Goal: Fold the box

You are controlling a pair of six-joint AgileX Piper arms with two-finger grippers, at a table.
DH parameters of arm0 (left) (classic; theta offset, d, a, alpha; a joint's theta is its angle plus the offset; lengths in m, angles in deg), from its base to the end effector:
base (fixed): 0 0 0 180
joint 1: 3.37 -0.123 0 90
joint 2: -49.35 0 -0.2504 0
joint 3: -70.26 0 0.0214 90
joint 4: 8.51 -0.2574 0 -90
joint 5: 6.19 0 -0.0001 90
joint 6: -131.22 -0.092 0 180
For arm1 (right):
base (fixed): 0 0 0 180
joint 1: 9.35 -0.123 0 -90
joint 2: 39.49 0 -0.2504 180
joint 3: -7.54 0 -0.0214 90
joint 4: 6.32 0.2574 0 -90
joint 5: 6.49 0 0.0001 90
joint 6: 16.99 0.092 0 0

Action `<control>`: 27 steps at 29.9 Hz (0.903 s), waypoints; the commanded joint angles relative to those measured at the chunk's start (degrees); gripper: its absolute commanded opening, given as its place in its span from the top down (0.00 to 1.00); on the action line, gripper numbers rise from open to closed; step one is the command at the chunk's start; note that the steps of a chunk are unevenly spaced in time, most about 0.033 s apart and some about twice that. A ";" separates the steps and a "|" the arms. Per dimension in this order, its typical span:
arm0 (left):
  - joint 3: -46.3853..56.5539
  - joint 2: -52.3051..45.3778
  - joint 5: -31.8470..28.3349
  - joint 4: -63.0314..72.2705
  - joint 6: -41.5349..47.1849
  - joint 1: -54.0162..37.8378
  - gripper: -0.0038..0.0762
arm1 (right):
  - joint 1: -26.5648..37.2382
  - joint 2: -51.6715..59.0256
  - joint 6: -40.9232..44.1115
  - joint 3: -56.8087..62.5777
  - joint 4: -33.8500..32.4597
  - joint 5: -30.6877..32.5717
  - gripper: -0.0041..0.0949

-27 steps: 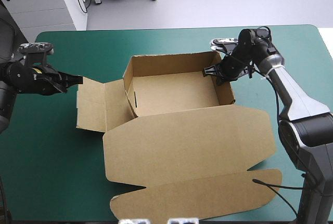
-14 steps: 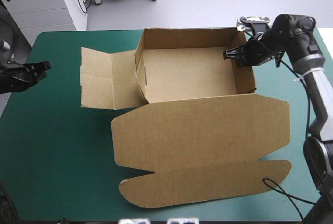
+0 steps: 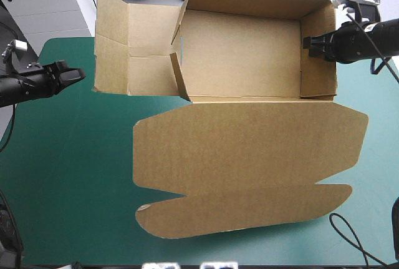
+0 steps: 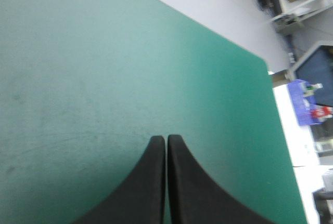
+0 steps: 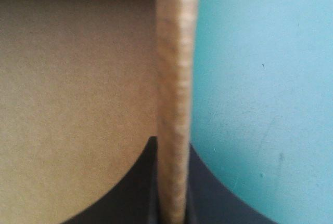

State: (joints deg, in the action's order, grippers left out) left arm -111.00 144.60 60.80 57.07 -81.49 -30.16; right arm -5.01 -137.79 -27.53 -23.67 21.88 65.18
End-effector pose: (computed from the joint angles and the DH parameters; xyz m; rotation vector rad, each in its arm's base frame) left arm 0.3155 0.0729 0.3384 -0.2129 2.1291 -0.9906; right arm 0.3236 0.0168 0.4310 -0.1509 2.3240 0.5058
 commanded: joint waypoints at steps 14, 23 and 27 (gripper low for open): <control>-1.63 0.51 6.81 14.40 -4.11 3.13 0.96 | 0.27 4.14 -1.90 -1.53 13.28 -0.21 0.98; -1.63 -0.86 7.21 20.14 -4.11 9.93 0.96 | 0.27 2.97 -2.48 -1.53 12.61 -0.21 0.98; -1.63 -2.78 7.21 20.18 -3.37 12.22 0.96 | 0.27 1.44 -2.48 -1.53 12.75 -0.21 0.98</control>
State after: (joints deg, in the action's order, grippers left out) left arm -111.00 145.53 63.09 72.10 -85.45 -19.30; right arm -4.95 -137.15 -30.11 -23.67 31.10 65.18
